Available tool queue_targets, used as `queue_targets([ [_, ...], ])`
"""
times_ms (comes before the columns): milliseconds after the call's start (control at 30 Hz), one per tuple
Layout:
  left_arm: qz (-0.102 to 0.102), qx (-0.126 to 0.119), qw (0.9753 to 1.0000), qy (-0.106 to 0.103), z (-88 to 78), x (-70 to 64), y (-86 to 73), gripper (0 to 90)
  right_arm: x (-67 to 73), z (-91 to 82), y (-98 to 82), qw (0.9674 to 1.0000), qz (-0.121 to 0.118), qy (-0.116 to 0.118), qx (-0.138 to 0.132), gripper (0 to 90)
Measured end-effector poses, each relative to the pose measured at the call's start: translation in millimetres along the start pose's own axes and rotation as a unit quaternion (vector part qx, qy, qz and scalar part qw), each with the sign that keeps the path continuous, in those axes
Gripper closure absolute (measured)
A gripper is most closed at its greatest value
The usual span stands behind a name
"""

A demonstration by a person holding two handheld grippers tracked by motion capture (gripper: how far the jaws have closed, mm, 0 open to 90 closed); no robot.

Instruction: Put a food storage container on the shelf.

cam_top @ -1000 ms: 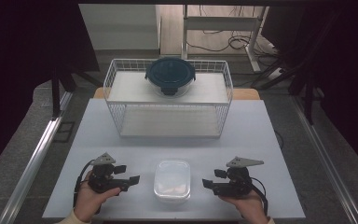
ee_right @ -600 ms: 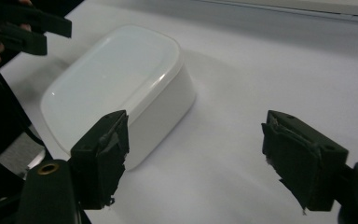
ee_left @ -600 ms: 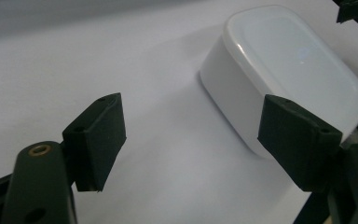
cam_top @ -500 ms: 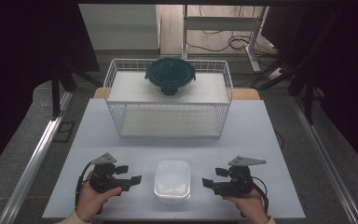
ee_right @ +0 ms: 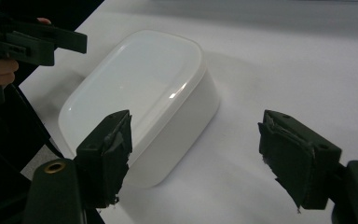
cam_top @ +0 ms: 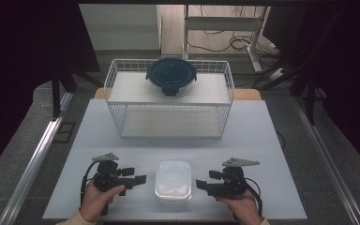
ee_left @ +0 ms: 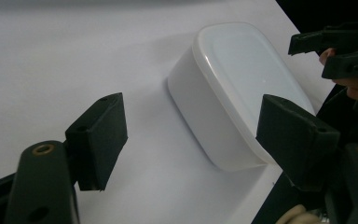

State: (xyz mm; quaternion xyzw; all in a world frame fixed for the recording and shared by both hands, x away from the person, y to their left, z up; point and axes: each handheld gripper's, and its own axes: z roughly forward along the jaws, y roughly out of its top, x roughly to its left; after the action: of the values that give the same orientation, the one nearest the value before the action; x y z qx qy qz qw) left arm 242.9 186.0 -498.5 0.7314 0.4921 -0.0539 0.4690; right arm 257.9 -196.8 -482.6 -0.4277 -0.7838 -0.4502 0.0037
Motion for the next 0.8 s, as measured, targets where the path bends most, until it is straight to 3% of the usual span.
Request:
queue_targets([
  [267, -0.013, 0.011, 0.9996, -0.021, 17.2, -6.0, 3.6, 27.8, 11.0, 13.8, 1.6, 0.9998, 0.007, 0.012, 0.013, 27.4],
  [500, -0.034, 0.024, 0.9981, -0.047, 30.0, -4.0, 5.0, 32.8, 10.8, 27.9, 6.4, 0.9987, 0.040, 0.028, 0.017, 32.7],
  [800, -0.060, 0.025, 0.9953, -0.072, 35.3, -0.5, 6.9, 39.9, 8.5, 31.6, 6.8, 0.9962, 0.076, 0.038, 0.016, 39.0],
])
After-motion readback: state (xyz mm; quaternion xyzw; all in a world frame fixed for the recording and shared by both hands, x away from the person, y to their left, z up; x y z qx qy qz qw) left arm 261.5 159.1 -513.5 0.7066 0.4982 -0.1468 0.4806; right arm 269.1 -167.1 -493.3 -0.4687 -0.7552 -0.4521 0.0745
